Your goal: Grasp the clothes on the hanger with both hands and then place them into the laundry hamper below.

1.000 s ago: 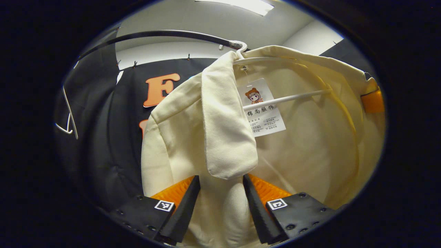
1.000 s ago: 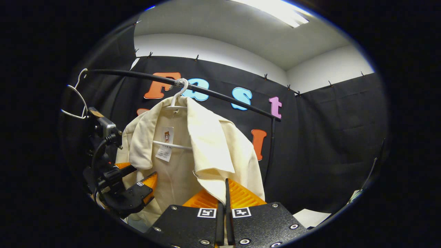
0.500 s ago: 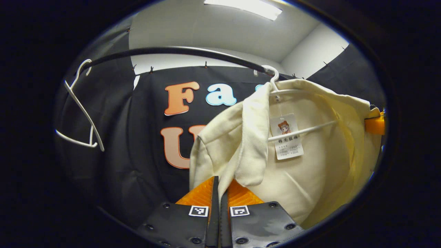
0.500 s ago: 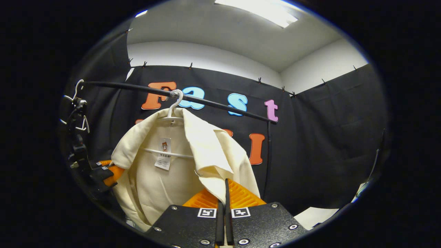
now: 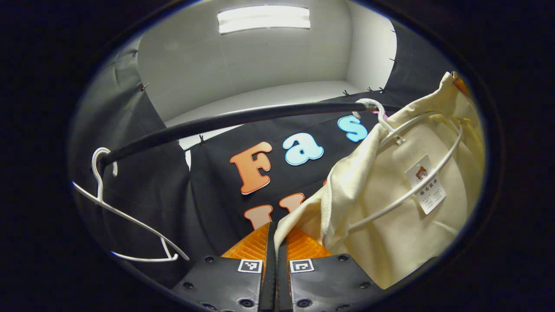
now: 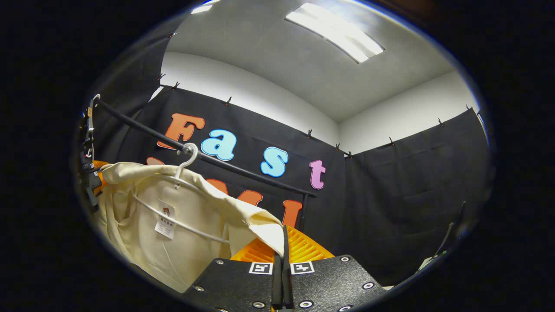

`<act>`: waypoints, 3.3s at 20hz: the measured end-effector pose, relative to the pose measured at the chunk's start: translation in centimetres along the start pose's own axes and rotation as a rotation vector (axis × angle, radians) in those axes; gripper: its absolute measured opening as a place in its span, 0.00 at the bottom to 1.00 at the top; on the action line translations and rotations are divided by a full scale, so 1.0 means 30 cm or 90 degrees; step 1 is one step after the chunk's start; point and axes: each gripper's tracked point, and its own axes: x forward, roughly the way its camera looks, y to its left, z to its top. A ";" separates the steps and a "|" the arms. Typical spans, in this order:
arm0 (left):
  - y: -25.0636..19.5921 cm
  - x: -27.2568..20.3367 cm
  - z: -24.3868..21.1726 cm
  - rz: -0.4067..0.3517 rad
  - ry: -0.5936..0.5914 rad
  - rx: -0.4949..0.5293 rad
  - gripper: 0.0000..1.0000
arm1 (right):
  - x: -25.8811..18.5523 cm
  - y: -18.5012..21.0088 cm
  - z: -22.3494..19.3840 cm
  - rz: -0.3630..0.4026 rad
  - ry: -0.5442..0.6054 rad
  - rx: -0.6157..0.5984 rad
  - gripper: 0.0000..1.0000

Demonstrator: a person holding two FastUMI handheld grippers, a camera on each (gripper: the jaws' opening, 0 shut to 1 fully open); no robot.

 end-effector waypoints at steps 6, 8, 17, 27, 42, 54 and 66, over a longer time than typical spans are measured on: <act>-0.018 0.196 0.002 0.013 -0.057 0.030 0.10 | 0.219 -0.085 0.060 -0.014 -0.015 0.057 0.00; -0.027 0.240 -0.009 0.014 -0.072 0.036 0.10 | 0.280 -0.090 0.038 -0.011 -0.009 0.064 0.00; -0.125 0.305 -0.163 -0.024 0.001 -0.009 0.10 | 0.366 0.004 -0.251 0.003 0.042 0.074 0.00; -0.174 0.221 -0.429 -0.055 0.118 -0.054 0.10 | 0.207 0.153 -0.448 0.025 0.107 0.114 0.00; -0.072 -0.315 -0.340 -0.077 0.205 -0.118 0.09 | -0.238 0.273 -0.246 0.115 0.129 0.110 0.00; -0.387 -0.598 -0.240 -0.233 0.299 -0.307 0.10 | -0.520 0.553 -0.287 0.261 0.218 0.215 0.01; -0.634 -0.871 -0.418 -0.347 0.497 -0.374 0.10 | -0.756 0.682 -0.678 0.309 0.417 0.202 0.01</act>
